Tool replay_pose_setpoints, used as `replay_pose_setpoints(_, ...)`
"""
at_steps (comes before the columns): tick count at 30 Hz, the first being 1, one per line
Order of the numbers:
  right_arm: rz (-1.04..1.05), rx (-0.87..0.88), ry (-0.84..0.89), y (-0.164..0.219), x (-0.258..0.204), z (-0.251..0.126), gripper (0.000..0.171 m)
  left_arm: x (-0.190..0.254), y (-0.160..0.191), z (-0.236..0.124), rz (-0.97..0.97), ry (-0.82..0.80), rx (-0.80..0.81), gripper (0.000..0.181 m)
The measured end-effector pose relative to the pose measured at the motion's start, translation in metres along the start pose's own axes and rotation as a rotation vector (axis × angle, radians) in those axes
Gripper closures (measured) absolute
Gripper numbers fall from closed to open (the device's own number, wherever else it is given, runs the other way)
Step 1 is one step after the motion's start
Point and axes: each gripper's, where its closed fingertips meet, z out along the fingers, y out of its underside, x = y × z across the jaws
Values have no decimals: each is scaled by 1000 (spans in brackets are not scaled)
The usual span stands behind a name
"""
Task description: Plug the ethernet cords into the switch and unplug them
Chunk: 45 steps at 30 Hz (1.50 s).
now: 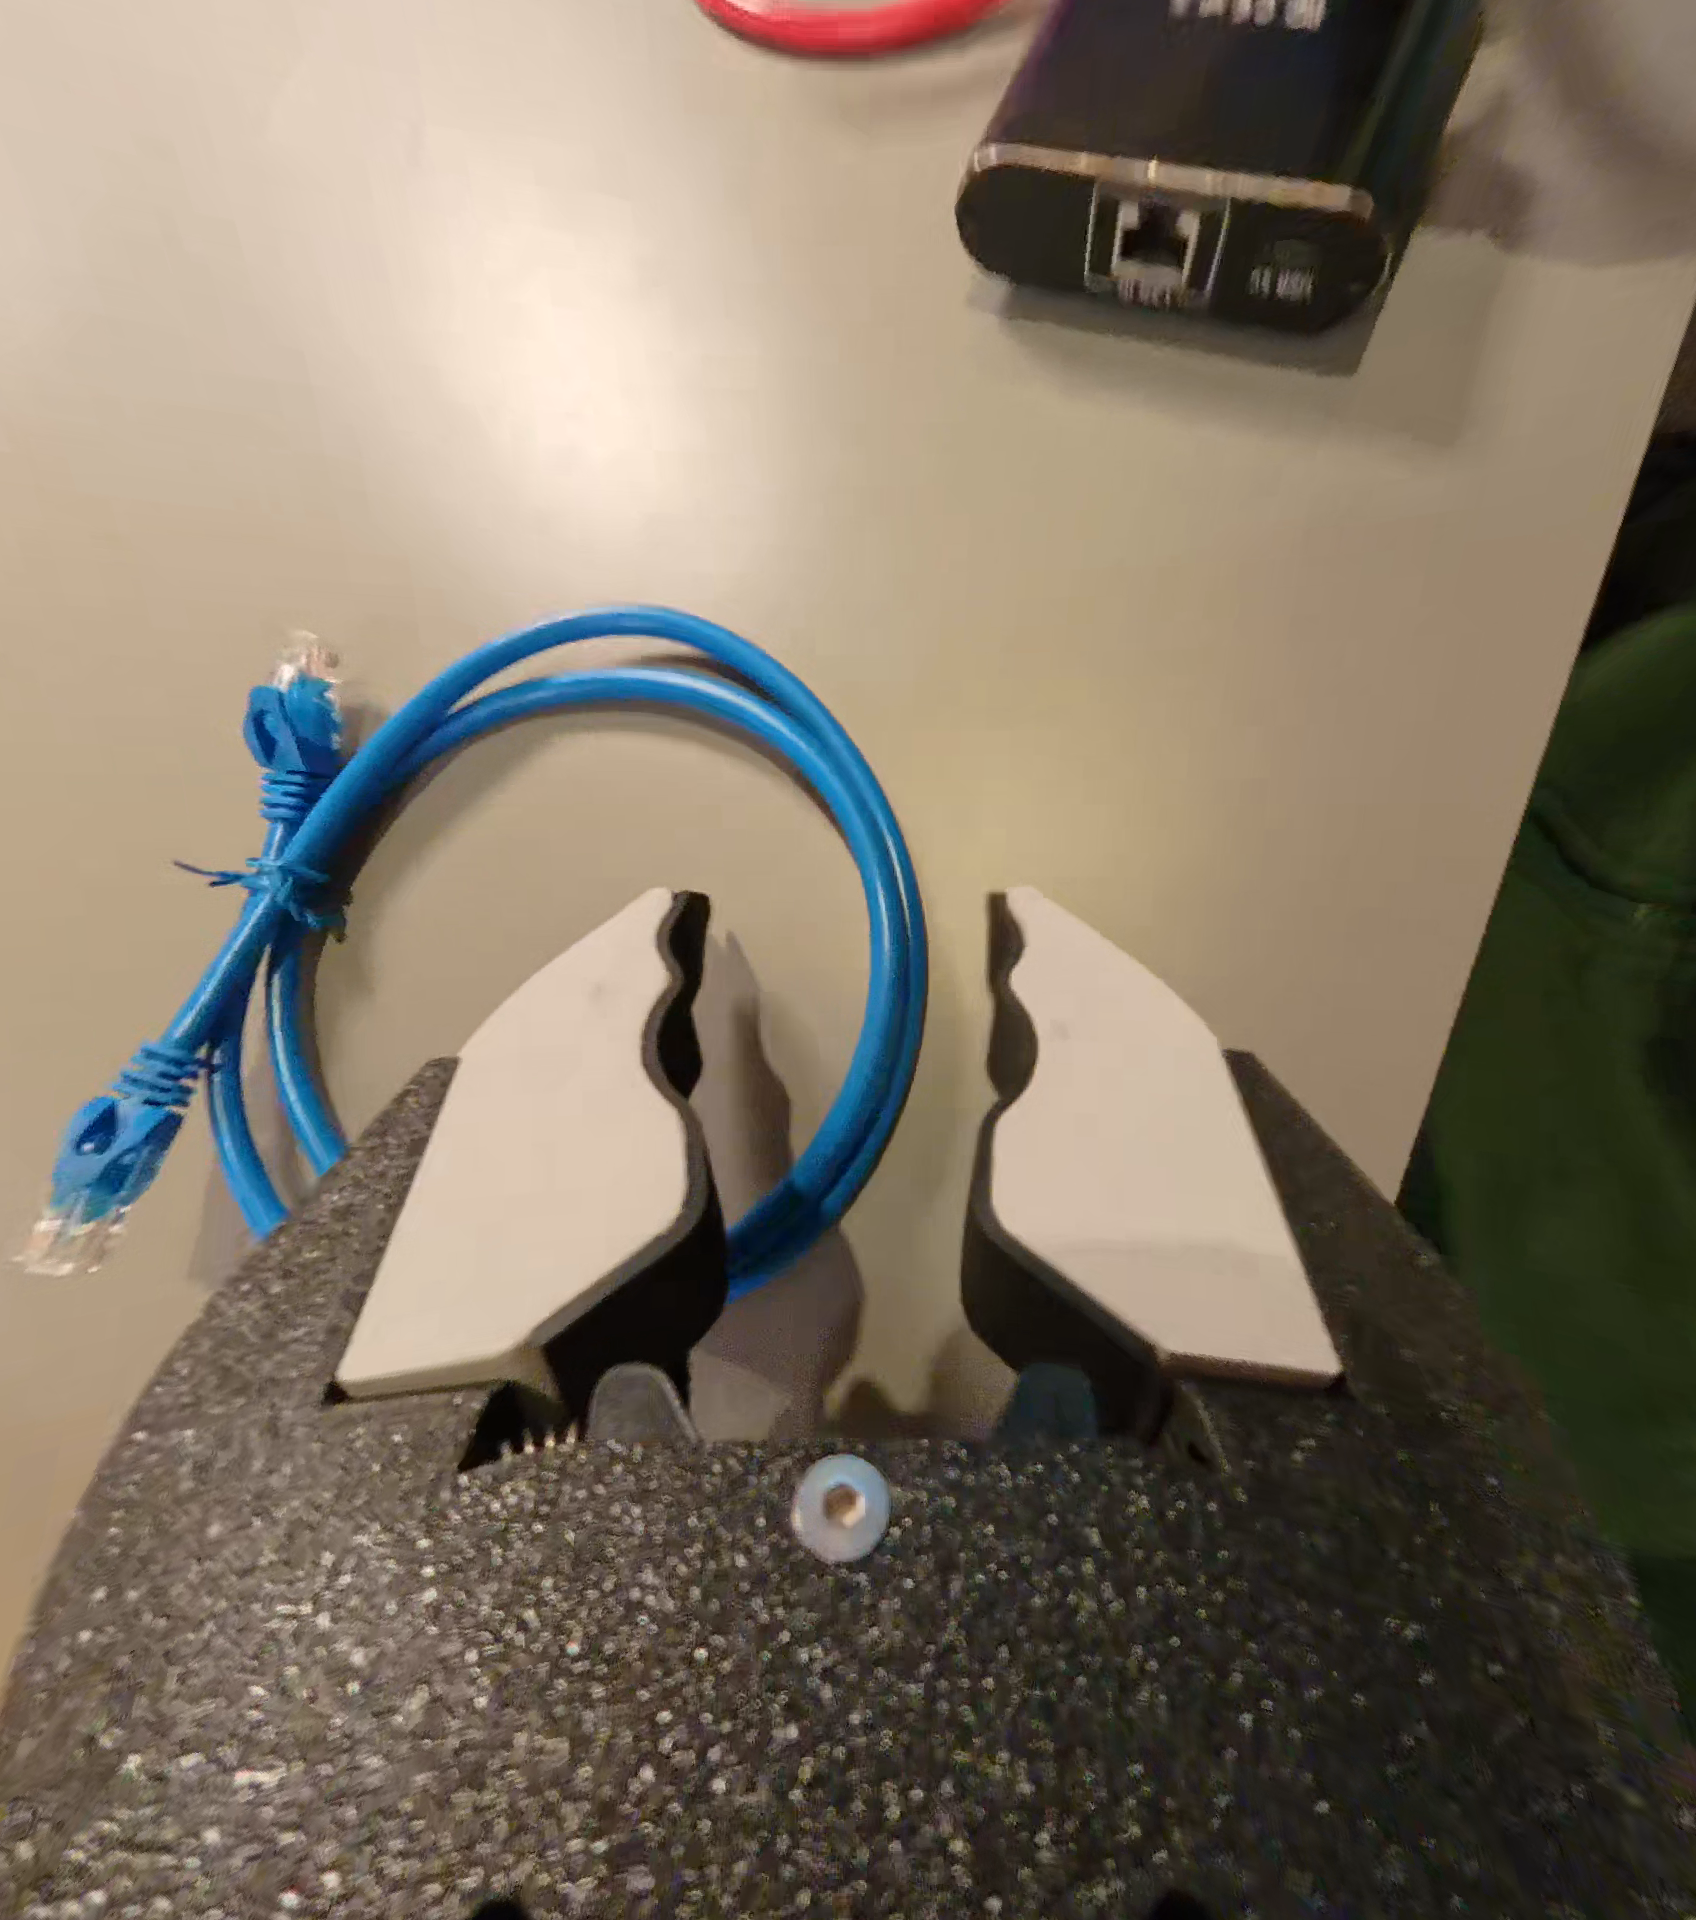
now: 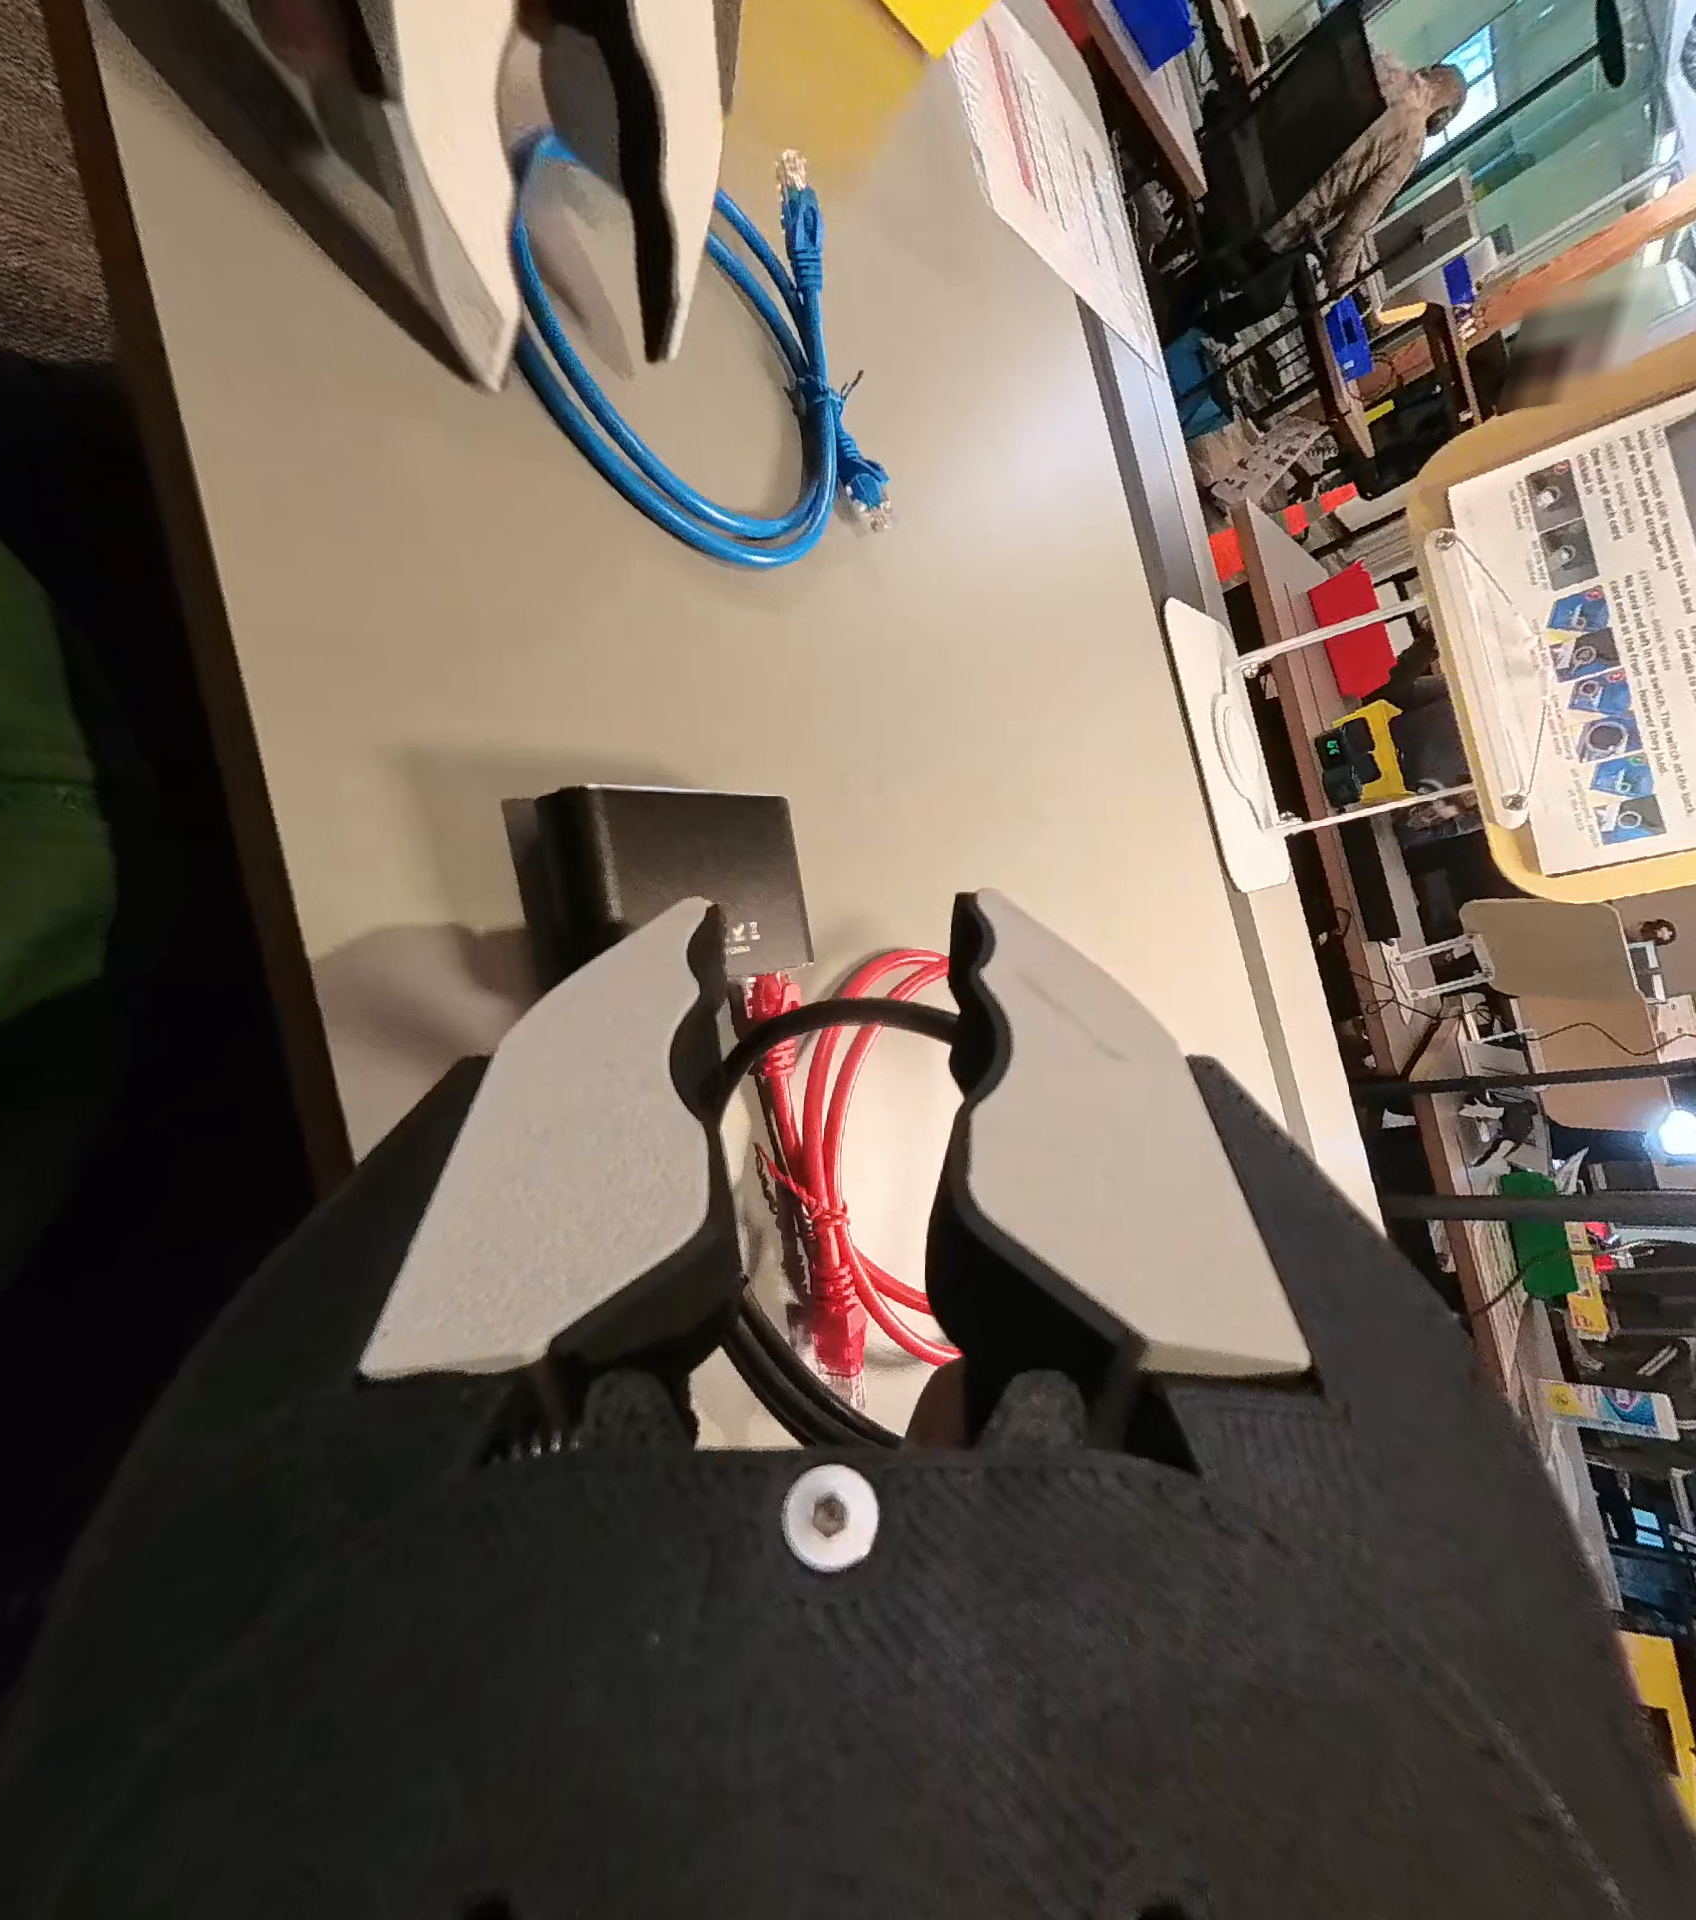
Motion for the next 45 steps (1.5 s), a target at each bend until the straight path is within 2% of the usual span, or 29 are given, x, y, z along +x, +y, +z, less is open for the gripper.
replay_pose_setpoints(1, -1, 3, 1, -1, 0, -1, 129, -1, -1, 3, -39, 7, 4, 131)
replay_pose_setpoints(3, 0, 12, 6, -3, 1, -2, 130, -4, -1, 5, -59, -15, -8, 148)
replay_pose_setpoints(5, -2, 21, 6, -5, 0, -2, 130, -4, 2, 5, 27, -49, -47, 172)
replay_pose_setpoints(9, -11, 31, 5, -8, -2, 0, 130, -1, 3, 1, 146, -79, -76, 174)
replay_pose_setpoints(14, -19, 58, 14, -14, -3, 2, 130, 14, -18, -15, 182, 8, 90, 175)
replay_pose_setpoints(27, -252, 100, 71, -56, -47, 48, 119, 77, -48, -50, 321, 256, 283, 175)
replay_pose_setpoints(29, -300, 82, 95, -57, -53, 56, 126, 87, -53, -55, 350, 288, 313, 174)
replay_pose_setpoints(31, -337, 63, 117, -56, -57, 61, 147, 89, -58, -59, 344, 288, 351, 174)
replay_pose_setpoints(33, -340, 55, 161, -56, -53, 64, 164, 82, -63, -62, 316, 257, 385, 172)
replay_pose_setpoints(35, -324, 66, 199, -58, -47, 64, 165, 75, -65, -66, 285, 224, 416, 145)
replay_pose_setpoints(37, -292, 74, 235, -59, -40, 63, 165, 70, -63, -66, 290, 177, 403, 126)
replay_pose_setpoints(39, -262, 76, 274, -61, -33, 61, 165, 66, -59, -61, 336, 104, 347, 115)
replay_pose_setpoints(41, -218, 63, 322, -61, -24, 60, 165, 69, -55, -52, 396, 70, 280, 114)
replay_pose_setpoints(42, -207, 67, 339, -63, -22, 59, 166, 69, -55, -48, 424, 38, 254, 117)
replay_pose_setpoints(45, -213, 94, 381, -70, -19, 54, 166, 54, -59, -41, 505, -102, 225, 172)
